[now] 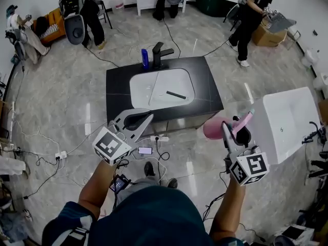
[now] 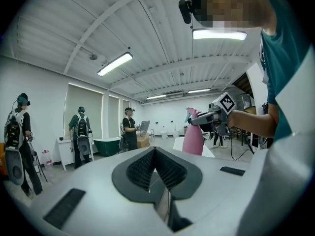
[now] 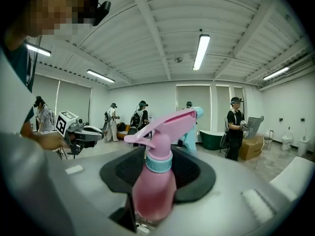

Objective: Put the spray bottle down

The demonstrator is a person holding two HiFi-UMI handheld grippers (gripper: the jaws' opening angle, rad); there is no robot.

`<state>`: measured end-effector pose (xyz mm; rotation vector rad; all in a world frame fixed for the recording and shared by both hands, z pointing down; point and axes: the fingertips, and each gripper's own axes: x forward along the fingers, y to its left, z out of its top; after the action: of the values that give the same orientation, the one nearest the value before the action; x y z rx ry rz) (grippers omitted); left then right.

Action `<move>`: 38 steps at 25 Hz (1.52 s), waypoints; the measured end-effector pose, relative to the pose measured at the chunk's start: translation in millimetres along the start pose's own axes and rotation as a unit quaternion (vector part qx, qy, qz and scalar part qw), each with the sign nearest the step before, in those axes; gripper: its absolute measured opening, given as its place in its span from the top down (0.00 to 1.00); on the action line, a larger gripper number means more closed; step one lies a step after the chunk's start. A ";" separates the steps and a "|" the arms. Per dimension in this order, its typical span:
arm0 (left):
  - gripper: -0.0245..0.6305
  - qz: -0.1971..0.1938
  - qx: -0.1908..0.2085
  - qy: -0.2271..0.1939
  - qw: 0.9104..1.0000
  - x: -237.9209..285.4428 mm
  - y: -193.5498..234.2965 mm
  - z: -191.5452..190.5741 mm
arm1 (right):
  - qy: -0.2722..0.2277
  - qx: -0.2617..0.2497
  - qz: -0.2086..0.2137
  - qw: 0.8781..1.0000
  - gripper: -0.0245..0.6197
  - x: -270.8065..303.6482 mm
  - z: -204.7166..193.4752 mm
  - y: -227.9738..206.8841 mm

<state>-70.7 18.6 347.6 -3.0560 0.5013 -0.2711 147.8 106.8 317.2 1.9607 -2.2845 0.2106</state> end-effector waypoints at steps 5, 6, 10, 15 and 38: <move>0.96 -0.014 -0.001 -0.003 1.000 7.7 33.6 -2.3 | 0.008 0.004 -0.014 1.000 0.68 27.2 0.0 3.2; 0.96 -0.016 -0.001 -0.004 1.000 7.2 40.6 -2.2 | 0.009 0.003 -0.016 1.000 0.68 32.8 0.8 5.3; 0.96 -0.021 -0.001 -0.008 1.000 0.7 66.7 -4.1 | 0.008 0.004 -0.025 1.000 0.68 51.2 4.5 16.8; 0.96 -0.029 0.002 -0.019 0.999 -2.3 88.8 -0.9 | 0.003 -0.004 -0.039 0.999 0.68 62.7 17.3 26.0; 0.96 0.081 -0.018 0.009 0.997 80.7 155.3 -9.0 | 0.013 -0.020 0.063 0.998 0.68 200.7 15.6 -94.0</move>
<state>-45.8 -154.4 360.5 -3.0265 0.7573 -0.2860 210.3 -105.1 341.1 1.7868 -2.3780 0.2012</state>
